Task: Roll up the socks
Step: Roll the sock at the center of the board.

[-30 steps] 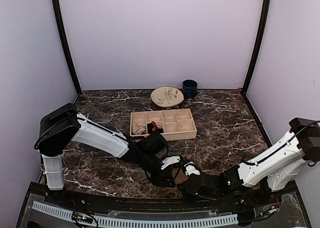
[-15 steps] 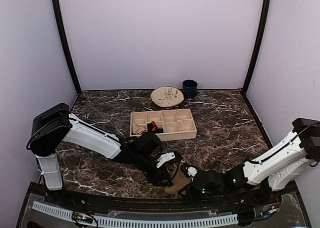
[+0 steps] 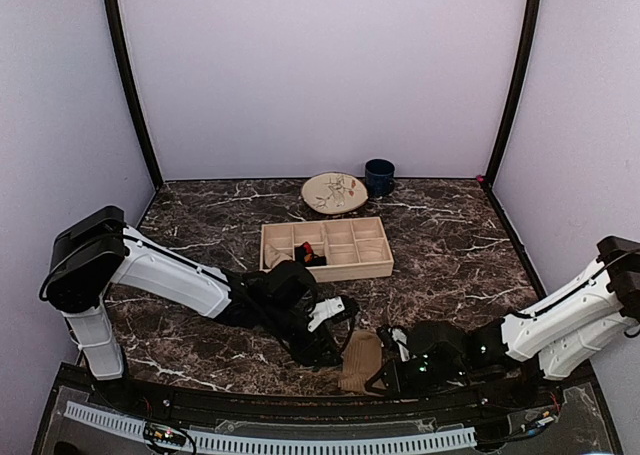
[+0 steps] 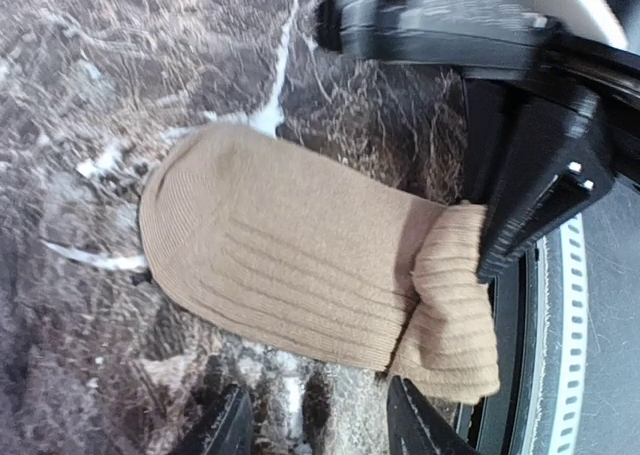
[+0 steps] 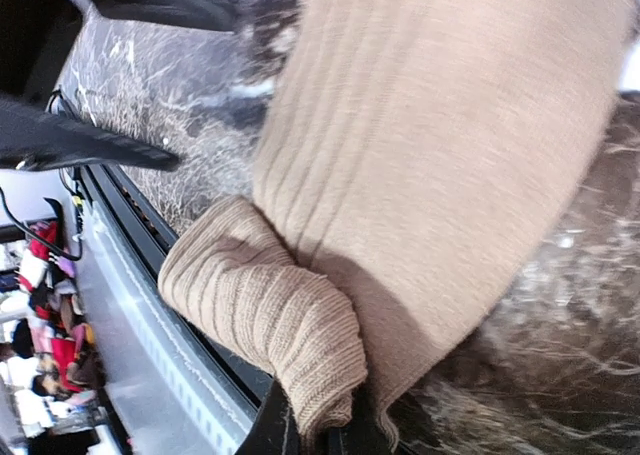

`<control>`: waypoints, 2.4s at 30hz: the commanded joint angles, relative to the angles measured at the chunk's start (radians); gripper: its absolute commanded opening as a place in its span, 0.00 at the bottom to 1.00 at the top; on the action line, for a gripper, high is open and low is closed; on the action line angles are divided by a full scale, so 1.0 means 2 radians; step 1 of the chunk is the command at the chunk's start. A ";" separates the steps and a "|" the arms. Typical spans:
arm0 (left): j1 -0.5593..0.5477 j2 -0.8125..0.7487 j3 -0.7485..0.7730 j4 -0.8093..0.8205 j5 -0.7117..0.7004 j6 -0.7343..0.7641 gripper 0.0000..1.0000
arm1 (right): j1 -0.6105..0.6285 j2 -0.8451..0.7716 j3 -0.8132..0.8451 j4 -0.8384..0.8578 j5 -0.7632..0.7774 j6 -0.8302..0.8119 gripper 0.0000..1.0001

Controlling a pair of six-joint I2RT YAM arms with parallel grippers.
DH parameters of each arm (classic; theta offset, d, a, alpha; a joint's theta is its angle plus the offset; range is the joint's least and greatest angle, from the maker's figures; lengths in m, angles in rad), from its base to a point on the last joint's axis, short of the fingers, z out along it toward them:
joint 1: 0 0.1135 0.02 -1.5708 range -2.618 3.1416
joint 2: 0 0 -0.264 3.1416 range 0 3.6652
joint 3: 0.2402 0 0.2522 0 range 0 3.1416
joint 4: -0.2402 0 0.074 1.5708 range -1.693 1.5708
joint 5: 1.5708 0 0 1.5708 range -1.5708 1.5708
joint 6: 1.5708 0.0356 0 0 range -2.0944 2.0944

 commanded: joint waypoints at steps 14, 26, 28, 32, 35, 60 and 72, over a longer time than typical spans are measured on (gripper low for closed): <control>0.002 -0.043 0.033 -0.038 0.008 0.035 0.58 | -0.143 -0.004 0.054 -0.124 -0.218 0.008 0.00; -0.020 -0.047 0.048 -0.076 -0.009 0.076 0.75 | -0.189 0.030 0.118 -0.217 -0.292 -0.037 0.00; -0.025 -0.044 0.052 -0.079 -0.013 0.081 0.76 | -0.190 0.031 0.104 -0.204 -0.301 -0.027 0.00; -0.031 -0.034 0.058 -0.087 -0.015 0.086 0.78 | -0.189 0.031 0.079 -0.170 -0.315 -0.005 0.00; -0.035 -0.031 0.065 -0.091 -0.010 0.086 0.78 | -0.189 0.038 0.076 -0.165 -0.323 -0.005 0.00; -0.071 0.016 0.100 -0.132 -0.011 0.092 0.72 | -0.213 0.089 0.094 -0.150 -0.357 -0.034 0.00; -0.078 0.035 0.117 -0.140 -0.008 0.089 0.66 | -0.215 0.094 0.101 -0.150 -0.360 -0.036 0.00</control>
